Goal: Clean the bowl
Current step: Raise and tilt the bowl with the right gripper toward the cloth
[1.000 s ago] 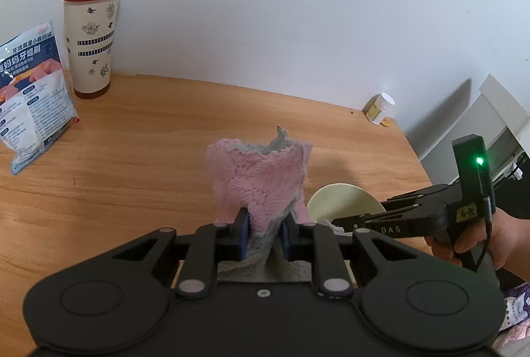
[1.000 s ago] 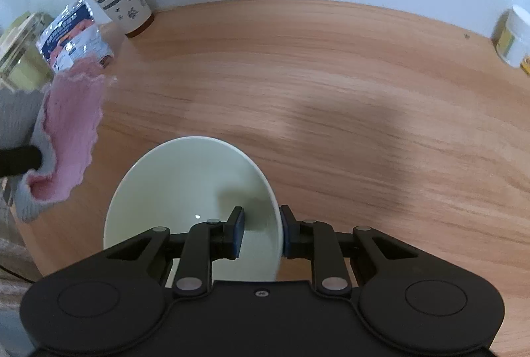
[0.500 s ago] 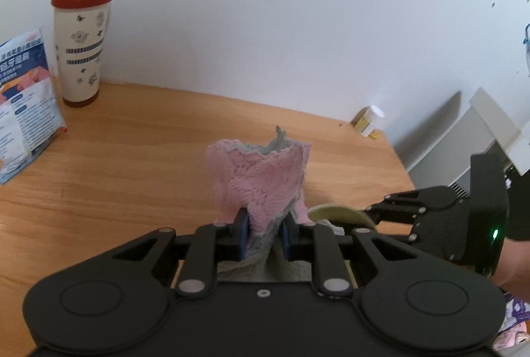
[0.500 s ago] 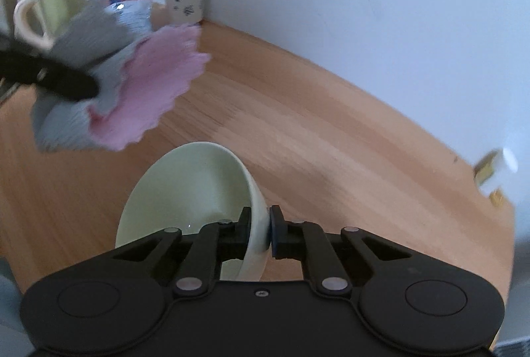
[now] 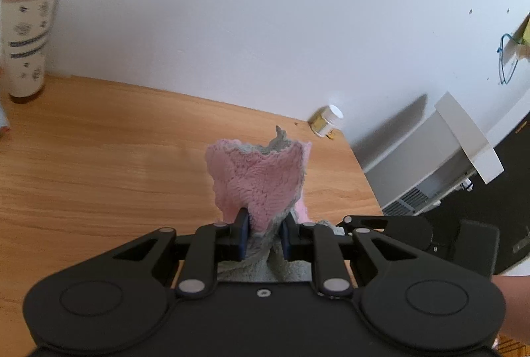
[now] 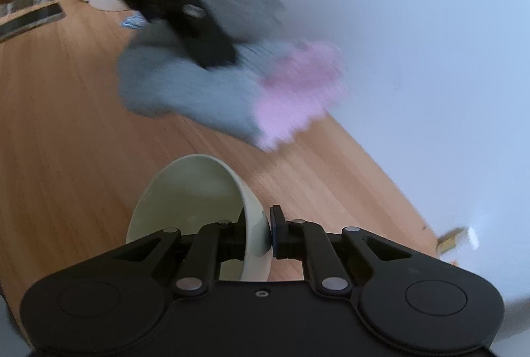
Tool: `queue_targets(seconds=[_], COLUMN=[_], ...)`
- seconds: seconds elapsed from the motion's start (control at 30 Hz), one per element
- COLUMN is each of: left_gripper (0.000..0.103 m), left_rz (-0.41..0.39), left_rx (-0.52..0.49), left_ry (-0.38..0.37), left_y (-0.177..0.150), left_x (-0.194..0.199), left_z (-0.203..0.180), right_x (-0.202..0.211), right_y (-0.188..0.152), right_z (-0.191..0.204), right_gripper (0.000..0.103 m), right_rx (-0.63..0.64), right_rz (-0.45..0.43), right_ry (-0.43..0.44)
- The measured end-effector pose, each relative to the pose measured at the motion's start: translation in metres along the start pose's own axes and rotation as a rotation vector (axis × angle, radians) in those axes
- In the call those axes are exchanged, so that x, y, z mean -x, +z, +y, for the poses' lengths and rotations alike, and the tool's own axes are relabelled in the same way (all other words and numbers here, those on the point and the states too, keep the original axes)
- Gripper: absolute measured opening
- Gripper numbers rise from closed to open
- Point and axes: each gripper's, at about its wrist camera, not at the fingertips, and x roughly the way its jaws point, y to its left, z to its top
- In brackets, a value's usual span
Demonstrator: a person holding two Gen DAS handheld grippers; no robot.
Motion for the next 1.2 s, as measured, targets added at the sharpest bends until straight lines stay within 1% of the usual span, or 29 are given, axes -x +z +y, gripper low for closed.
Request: queue_targets(seconds=[0.13,0.23,0.37,0.47,0.57,0.7,0.8,0.87,0.93,1.0,1.2], left_gripper=[0.018,0.018,0.018,0.018,0.018,0.018,0.018,0.018,0.018,0.018,0.018], left_rz=[0.040,0.070,0.092,0.105,0.116,0.126,0.132,0.135,0.138,0.142,0.147], left_rx=[0.003,-0.027,-0.061,-0.062,-0.065,-0.059,-0.068,-0.097,-0.106,-0.100,-0.067], left_ry=[-0.007,0.004,0.013,0.011,0.027,0.027,0.010,0.005,-0.005,-0.010,-0.033], left_y=[-0.001,-0.003,-0.006,-0.006,-0.007,-0.008,-0.008,-0.010,-0.010,-0.010,-0.010], left_x=[-0.014,-0.023,-0.033,-0.039,-0.037,-0.036,-0.037,-0.037,-0.037,-0.037,-0.038], left_z=[-0.002,-0.006,-0.011,-0.010,-0.007,-0.008,-0.013,-0.020,-0.022,-0.023,-0.019], right_x=[0.003,0.005,0.009,0.011,0.012,0.014,0.014,0.015,0.016,0.018,0.013], right_y=[-0.002,-0.003,-0.005,-0.007,-0.010,-0.012,-0.009,-0.006,-0.003,0.000,0.011], right_z=[0.004,0.005,0.005,0.005,0.002,-0.002,-0.003,-0.004,-0.007,-0.011,-0.018], right_gripper=[0.012,0.012,0.012,0.011,0.011,0.012,0.012,0.013,0.013,0.013,0.015], right_rx=[0.037,0.053,0.065,0.076,0.067,0.054,0.068,0.074,0.060,0.043,0.075], right_rz=[-0.016,-0.021,-0.030,-0.034,-0.035,-0.030,0.002,0.025,0.045,0.066,0.124], right_ry=[-0.016,-0.028,-0.037,-0.043,-0.045,-0.043,-0.059,-0.068,-0.069,-0.069,-0.053])
